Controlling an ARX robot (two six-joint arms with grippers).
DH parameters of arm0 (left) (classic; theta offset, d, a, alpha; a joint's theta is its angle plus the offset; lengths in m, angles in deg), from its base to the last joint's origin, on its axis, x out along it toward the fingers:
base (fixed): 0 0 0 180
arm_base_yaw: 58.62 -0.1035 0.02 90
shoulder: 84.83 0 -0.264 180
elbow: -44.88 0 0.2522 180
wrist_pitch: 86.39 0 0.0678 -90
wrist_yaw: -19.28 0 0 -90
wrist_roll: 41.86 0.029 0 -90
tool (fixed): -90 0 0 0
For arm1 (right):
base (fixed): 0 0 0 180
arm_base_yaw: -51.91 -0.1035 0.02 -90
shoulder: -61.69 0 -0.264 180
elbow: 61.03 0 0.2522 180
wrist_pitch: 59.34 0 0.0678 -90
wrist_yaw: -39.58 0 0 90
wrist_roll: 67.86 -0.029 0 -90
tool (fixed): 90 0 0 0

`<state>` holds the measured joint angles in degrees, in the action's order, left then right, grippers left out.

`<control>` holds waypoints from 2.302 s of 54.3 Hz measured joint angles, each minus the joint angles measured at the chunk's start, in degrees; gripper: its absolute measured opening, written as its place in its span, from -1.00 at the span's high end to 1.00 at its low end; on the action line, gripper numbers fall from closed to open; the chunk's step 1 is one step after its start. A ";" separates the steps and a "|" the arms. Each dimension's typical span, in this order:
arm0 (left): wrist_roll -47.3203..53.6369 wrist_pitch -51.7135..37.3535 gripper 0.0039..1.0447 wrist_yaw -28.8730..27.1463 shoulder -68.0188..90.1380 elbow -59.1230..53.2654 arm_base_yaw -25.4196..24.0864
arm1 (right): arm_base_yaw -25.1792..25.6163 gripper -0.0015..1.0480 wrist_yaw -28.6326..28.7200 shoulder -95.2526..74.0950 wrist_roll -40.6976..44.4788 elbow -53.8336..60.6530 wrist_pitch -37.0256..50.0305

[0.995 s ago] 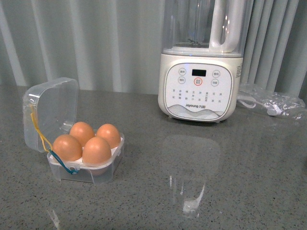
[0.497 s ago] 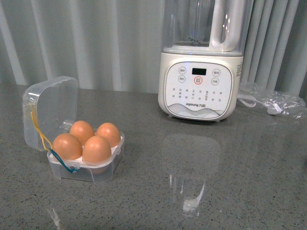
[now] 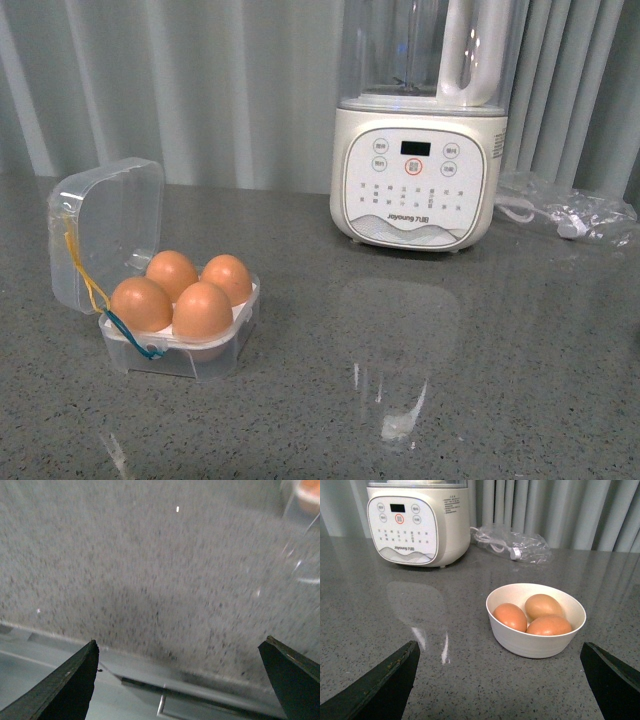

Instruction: Put egg into box

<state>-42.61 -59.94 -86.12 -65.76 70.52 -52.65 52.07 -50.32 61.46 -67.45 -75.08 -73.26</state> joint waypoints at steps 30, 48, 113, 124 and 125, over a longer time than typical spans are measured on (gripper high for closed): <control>6.67 -26.38 -0.87 19.26 39.39 19.93 -11.98 | 0.00 -0.86 -0.02 0.00 0.00 0.00 0.00; 8.72 -29.24 -0.87 20.72 59.78 35.63 -13.66 | 0.00 -0.86 0.00 0.00 0.00 0.00 0.00; 4.52 -32.48 -0.87 23.04 61.83 29.68 8.31 | 0.00 -0.86 0.00 0.00 0.00 0.00 0.00; 6.38 -30.60 -0.87 23.32 59.28 29.70 5.92 | 0.00 -0.86 -0.02 0.00 0.00 0.00 0.00; 6.60 -30.05 -0.87 23.78 58.55 29.70 5.42 | 0.00 -0.86 -0.02 0.00 0.00 0.00 0.00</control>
<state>-36.01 -89.99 -62.34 -7.20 100.23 -47.23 52.07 -50.34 61.46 -67.45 -75.08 -73.26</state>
